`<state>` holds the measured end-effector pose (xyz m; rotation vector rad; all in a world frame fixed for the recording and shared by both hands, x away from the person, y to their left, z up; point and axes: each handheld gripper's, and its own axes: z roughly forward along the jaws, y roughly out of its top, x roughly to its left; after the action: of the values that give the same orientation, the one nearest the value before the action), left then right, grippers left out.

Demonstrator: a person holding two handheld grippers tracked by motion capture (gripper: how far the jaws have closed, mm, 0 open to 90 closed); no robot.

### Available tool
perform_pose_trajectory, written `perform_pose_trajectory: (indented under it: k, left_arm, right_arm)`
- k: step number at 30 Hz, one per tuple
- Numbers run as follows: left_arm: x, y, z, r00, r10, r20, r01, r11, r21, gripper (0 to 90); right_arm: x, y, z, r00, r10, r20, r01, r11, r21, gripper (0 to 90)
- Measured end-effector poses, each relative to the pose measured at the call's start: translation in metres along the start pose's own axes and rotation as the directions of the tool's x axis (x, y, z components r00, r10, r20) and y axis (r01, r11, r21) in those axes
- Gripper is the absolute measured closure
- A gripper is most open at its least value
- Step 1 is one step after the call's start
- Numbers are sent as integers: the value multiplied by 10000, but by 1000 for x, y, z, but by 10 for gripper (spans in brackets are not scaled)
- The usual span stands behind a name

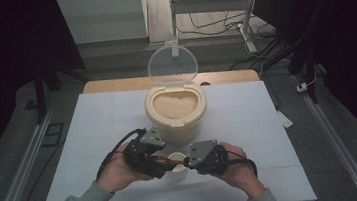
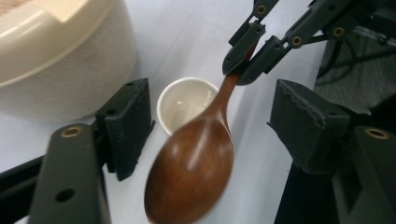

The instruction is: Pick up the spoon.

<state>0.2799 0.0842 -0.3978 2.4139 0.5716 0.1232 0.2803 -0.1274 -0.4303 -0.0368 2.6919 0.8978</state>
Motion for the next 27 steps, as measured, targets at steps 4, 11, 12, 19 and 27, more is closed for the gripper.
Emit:
perform_pose_trajectory:
  k: [4, 11, 12, 19, 27]
  left_arm:
    - [2, 8, 10, 9992, 287, 291, -305, 9977, 602, 375]
    - [2, 10, 23, 9965, 623, 549, -694, 9882, 1366, 469]
    - [2, 10, 24, 9957, 704, 605, -783, 9870, 1401, 469]
    - [1, 8, 28, 9924, 1035, 660, -1136, 9784, 1728, 603]
    - [-5, 4, 40, 9860, 1549, 625, -1633, 9725, 1663, 731]
  right_arm:
    - [1, 2, 0, 9995, -326, 21, 326, 9994, 139, 811]
    - [5, 4, 0, 9976, -673, 169, 670, 9976, 169, 811]
    - [5, 4, 0, 9976, -673, 169, 670, 9976, 169, 811]
    - [8, 5, -1, 9962, -828, 282, 830, 9965, -39, 811]
    - [10, 7, 1, 9878, -1523, 314, 1513, 9880, 325, 810]
